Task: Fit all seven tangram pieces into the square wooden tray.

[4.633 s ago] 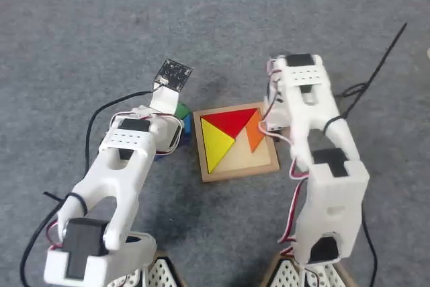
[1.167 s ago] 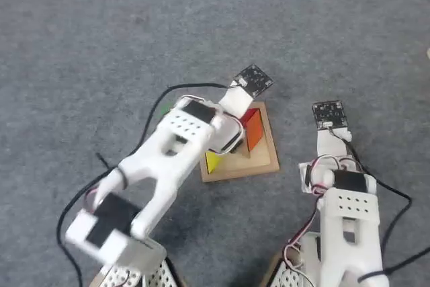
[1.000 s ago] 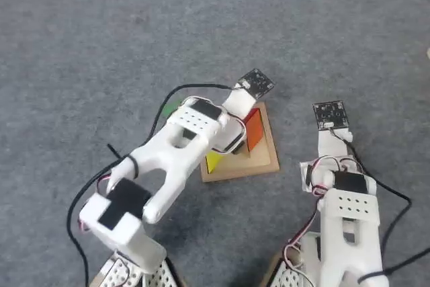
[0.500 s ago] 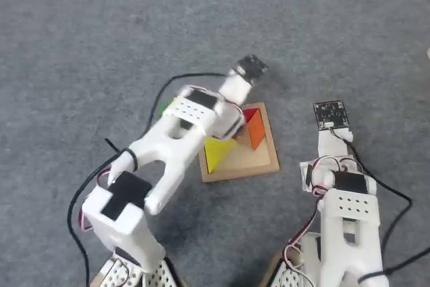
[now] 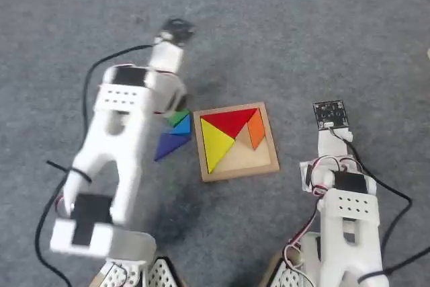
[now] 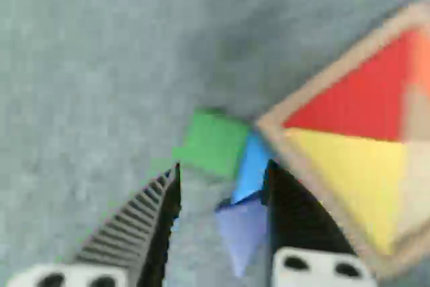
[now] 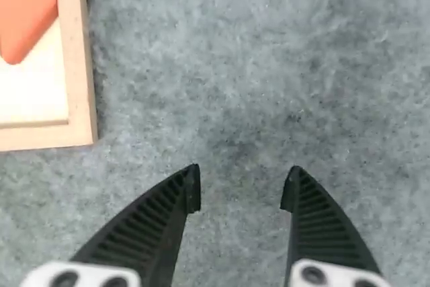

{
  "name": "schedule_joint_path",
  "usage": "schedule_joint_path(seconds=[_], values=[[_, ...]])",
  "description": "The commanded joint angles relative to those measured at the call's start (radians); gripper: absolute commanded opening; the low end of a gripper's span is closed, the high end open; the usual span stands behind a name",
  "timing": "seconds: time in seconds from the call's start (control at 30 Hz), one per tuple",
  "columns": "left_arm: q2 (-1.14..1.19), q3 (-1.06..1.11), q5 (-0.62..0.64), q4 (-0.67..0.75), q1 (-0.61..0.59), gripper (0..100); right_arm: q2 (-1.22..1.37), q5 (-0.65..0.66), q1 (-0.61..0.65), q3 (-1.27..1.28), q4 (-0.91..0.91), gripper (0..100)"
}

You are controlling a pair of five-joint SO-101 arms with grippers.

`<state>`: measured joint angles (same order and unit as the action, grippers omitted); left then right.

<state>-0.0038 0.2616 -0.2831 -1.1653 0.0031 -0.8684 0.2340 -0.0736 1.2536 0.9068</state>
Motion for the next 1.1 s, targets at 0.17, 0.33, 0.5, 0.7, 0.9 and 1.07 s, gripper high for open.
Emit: schedule_joint_path(seconds=[0.17, 0.33, 0.5, 0.7, 0.9, 1.07], values=[[0.230, -0.010, -0.112, 0.158, -0.038, 20, -0.004, 0.011, -0.007, 0.002, -0.019, 21.2], [0.284, -0.012, -0.123, 0.195, -0.040, 20, -0.004, 0.011, -0.007, 0.002, -0.019, 21.2], [0.338, -0.012, -0.150, 0.216, -0.035, 20, -0.004, 0.011, -0.007, 0.002, -0.033, 21.2], [0.391, -0.094, -0.173, 0.149, -0.032, 20, -0.004, 0.011, -0.008, 0.002, -0.033, 21.2], [0.497, -0.251, -0.172, 0.043, -0.035, 20, -0.004, 0.011, -0.008, 0.002, -0.033, 21.2], [0.589, -0.395, -0.172, -0.046, -0.035, 20, -0.004, 0.011, -0.008, 0.002, -0.033, 21.2]])
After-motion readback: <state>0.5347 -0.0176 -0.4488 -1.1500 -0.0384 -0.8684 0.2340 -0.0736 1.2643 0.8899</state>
